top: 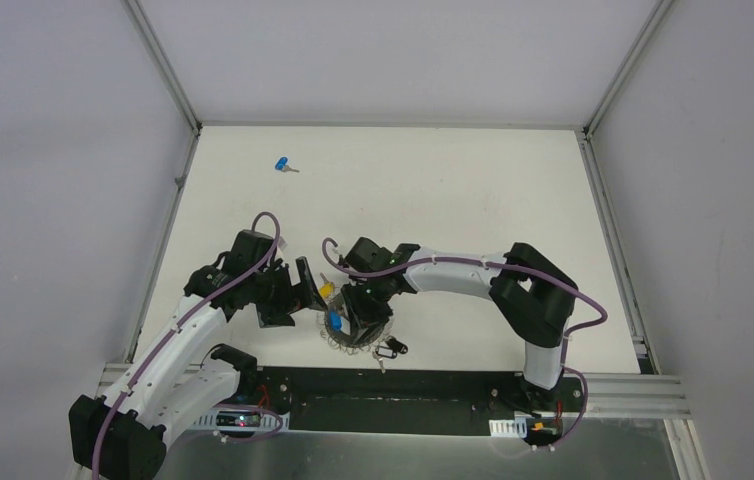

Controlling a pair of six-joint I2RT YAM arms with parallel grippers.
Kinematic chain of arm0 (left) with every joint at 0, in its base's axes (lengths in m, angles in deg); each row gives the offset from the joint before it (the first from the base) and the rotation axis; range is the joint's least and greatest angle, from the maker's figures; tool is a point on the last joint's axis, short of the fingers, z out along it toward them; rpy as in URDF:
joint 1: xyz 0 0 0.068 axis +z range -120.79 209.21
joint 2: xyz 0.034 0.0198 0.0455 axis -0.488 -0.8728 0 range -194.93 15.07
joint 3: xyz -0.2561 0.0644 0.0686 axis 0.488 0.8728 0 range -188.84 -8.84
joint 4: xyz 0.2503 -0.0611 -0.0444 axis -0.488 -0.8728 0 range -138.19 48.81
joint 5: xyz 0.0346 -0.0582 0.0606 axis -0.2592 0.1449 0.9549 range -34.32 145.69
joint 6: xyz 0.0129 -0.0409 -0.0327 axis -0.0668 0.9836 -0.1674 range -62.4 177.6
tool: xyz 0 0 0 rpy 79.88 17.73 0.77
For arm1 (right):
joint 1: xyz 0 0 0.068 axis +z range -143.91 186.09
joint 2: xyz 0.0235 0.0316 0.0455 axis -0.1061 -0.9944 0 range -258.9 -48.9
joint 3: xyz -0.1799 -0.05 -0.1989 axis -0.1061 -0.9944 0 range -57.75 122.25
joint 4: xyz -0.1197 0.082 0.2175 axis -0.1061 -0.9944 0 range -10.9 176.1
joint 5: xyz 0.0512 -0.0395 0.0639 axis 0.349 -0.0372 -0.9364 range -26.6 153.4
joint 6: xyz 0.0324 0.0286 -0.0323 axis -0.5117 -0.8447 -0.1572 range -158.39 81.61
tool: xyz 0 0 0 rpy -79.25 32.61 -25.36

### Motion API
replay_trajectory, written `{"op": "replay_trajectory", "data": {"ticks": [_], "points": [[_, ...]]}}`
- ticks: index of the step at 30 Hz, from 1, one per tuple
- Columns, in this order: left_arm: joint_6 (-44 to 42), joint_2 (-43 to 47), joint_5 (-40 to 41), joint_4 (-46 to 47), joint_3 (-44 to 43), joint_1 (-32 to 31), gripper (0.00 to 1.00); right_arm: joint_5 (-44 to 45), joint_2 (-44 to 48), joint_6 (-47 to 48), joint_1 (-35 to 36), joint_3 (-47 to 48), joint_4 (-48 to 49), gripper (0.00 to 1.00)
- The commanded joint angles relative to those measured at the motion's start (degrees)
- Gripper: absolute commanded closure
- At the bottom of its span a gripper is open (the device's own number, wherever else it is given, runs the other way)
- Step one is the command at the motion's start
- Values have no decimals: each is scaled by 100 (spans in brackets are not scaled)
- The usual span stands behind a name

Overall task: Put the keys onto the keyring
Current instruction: Pick up the keyring from the center of the board.

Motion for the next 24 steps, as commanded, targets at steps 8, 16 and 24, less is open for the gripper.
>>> {"op": "replay_trajectory", "data": {"ticks": [8,16,24], "points": [[110,46,-123,251,56,33,9,-396,117,-596,85,-26,265,72],[102,57,-110,253,52,34,9,-572,-43,-727,84,-66,346,70],[97,76,-107,253,47,33,10,-667,-293,-805,89,-50,300,69]]}}
